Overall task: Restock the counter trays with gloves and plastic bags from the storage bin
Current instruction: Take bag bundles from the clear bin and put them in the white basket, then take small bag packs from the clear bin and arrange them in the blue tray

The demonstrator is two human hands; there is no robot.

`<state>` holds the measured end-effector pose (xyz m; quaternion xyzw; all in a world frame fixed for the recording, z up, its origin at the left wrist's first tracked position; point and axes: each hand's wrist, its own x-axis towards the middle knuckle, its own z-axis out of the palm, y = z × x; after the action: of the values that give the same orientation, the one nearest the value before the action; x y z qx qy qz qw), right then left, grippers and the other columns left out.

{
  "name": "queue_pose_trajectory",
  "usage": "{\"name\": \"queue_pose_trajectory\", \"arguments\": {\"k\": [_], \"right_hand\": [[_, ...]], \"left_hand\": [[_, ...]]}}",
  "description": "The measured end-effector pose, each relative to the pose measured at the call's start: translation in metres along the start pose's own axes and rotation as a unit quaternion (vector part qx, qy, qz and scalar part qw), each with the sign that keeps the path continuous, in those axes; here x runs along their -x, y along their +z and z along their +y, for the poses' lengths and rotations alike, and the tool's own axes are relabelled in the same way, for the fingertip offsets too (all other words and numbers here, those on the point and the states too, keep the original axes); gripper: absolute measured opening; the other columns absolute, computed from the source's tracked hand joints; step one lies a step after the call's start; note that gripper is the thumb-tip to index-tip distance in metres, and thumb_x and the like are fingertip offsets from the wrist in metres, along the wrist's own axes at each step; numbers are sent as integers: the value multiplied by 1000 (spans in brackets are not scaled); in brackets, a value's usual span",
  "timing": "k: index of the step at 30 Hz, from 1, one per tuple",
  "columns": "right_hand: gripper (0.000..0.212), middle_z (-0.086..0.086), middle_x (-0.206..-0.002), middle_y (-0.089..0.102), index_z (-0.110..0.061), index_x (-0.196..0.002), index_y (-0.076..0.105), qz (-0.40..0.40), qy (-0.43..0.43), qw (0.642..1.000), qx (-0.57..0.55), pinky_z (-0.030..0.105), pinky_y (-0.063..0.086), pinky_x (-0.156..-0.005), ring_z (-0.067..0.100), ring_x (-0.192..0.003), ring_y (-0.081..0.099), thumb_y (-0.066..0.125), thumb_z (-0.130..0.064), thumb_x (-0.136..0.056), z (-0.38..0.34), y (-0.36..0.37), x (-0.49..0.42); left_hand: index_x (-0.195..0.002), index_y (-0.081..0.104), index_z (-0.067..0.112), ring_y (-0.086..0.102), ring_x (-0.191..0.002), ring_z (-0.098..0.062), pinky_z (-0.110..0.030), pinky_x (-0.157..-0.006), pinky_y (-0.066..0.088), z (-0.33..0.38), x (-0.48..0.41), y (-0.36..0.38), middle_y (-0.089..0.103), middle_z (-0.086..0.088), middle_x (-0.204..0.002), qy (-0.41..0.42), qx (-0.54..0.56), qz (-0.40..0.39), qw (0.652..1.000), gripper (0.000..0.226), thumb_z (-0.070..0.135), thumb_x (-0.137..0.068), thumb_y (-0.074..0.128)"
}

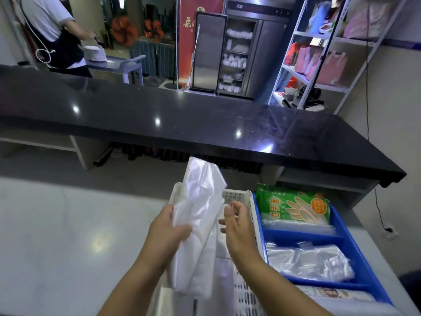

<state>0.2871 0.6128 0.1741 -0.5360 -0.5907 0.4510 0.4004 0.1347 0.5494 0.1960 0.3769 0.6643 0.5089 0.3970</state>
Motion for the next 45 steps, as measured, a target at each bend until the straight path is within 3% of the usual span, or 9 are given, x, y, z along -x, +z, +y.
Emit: {"name": "queue_pose_trajectory", "arguments": {"k": [5, 10, 14, 21, 27, 30, 34, 39, 45], "right_hand": [[29, -3, -117, 48, -27, -115, 42, -21, 68, 993, 98, 41, 54, -83, 10, -89, 57, 53, -20, -89, 22, -9, 3], [29, -4, -120, 50, -25, -116, 52, -53, 56, 984, 162, 26, 54, -72, 1, -88, 55, 54, -15, -89, 41, -14, 7], [27, -10, -113, 48, -31, -111, 52, -64, 29, 981, 182, 30, 56, -78, 3, -92, 54, 53, -16, -89, 44, -15, 7], [26, -7, -115, 48, -33, -102, 50, -72, 3, 986, 150, 23, 50, -77, 3, -94, 52, 54, -12, -89, 40, -26, 7], [19, -10, -109, 54, -31, -101, 54, -108, -43, 980, 160, 25, 50, -81, 1, -94, 54, 54, -16, -90, 32, -54, 13], [14, -11, -99, 60, -30, -96, 58, -141, -90, 966, 198, 22, 49, -78, 0, -87, 56, 54, -19, -90, 29, -65, 22], [18, -13, -105, 62, -30, -107, 60, -186, -181, 928, 268, 21, 46, -78, 3, -90, 56, 52, -27, -91, 27, -68, 40], [26, -5, -115, 62, -25, -117, 58, -284, -335, 835, 332, 33, 49, -88, 16, -105, 57, 47, -28, -93, 24, -46, 74], [21, 3, -60, 63, -15, -63, 65, -328, -545, 673, 379, 26, 44, -44, 23, -51, 58, 80, -16, -49, -2, -6, 145]], "left_hand": [[-100, 49, 19, 60, -79, -15, -26, -64, 48, -36, 12, 23, 60, 2, -91, -62, -194, -60, 977, 34, 16, -69, 60], [-121, 36, 21, 49, -105, -21, -30, -84, 45, -50, 17, 30, 41, -4, -124, 30, -386, -17, 922, 49, 28, -78, 59], [-148, 6, 24, -3, -145, -18, -34, -117, 4, -53, 11, 37, 0, 1, -159, 148, -525, -63, 836, 71, 47, -91, 41], [-147, -9, 23, -30, -134, -11, -25, -100, -34, -79, 18, 49, -18, 3, -156, 155, -561, -144, 801, 69, 54, -93, 22], [-147, 14, 26, 6, -145, -13, -33, -117, 4, -52, 30, 49, 11, 4, -158, 139, -539, -67, 828, 59, 46, -94, 33], [-139, 32, 28, 42, -128, -14, -28, -106, 30, -34, 54, 44, 43, 7, -144, 116, -504, 3, 856, 51, 42, -91, 44], [-133, 42, 32, 52, -118, -14, -27, -97, 39, -22, 99, 34, 52, 10, -135, 50, -486, 92, 868, 44, 44, -90, 47], [-106, 60, 30, 59, -101, -21, -33, -83, 47, -29, 175, 13, 66, 3, -106, -14, -497, 180, 848, 25, 40, -87, 46], [-111, 61, 28, 57, -104, -18, -35, -86, 45, -49, 268, -26, 67, 5, -109, -111, -526, 259, 802, 29, 39, -86, 51]]}}
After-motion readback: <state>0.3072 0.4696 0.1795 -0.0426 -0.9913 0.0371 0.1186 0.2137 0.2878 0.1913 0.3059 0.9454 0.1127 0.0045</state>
